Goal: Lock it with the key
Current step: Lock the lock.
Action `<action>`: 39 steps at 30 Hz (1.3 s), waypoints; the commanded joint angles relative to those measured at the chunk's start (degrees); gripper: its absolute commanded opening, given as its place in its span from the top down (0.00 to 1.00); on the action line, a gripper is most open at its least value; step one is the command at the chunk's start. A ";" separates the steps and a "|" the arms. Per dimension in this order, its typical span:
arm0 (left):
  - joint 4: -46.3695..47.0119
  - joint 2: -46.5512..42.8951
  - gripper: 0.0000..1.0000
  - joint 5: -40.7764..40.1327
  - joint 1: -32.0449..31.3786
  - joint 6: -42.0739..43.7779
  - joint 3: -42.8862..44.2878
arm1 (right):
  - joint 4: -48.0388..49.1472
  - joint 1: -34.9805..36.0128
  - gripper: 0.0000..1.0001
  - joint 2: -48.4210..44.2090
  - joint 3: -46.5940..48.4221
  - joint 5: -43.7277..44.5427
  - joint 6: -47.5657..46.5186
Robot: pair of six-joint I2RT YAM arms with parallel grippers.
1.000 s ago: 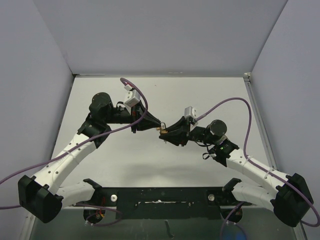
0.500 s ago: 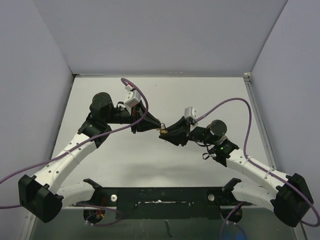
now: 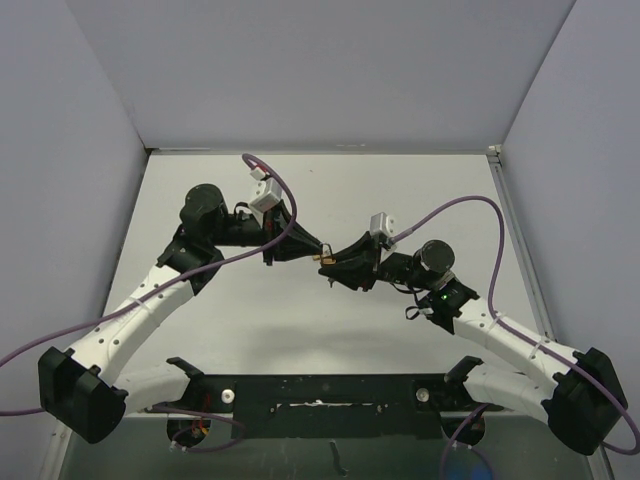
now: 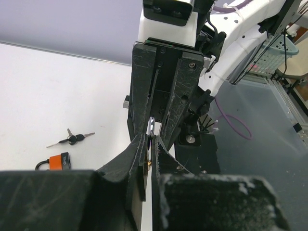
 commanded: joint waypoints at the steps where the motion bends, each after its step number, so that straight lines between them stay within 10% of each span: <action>1: 2.18 0.89 1.00 2.01 -0.39 -2.96 0.48 | 4.24 0.30 1.00 -2.45 1.40 3.68 -1.51; 25: -7.72 -0.03 1.00 -1.22 -2.88 3.19 1.12 | 5.40 0.31 1.00 -1.47 10.12 -4.00 -1.67; 39: -9.37 -0.71 1.00 -0.50 -4.99 2.81 0.36 | -0.70 0.21 1.00 -4.02 11.68 5.91 -10.24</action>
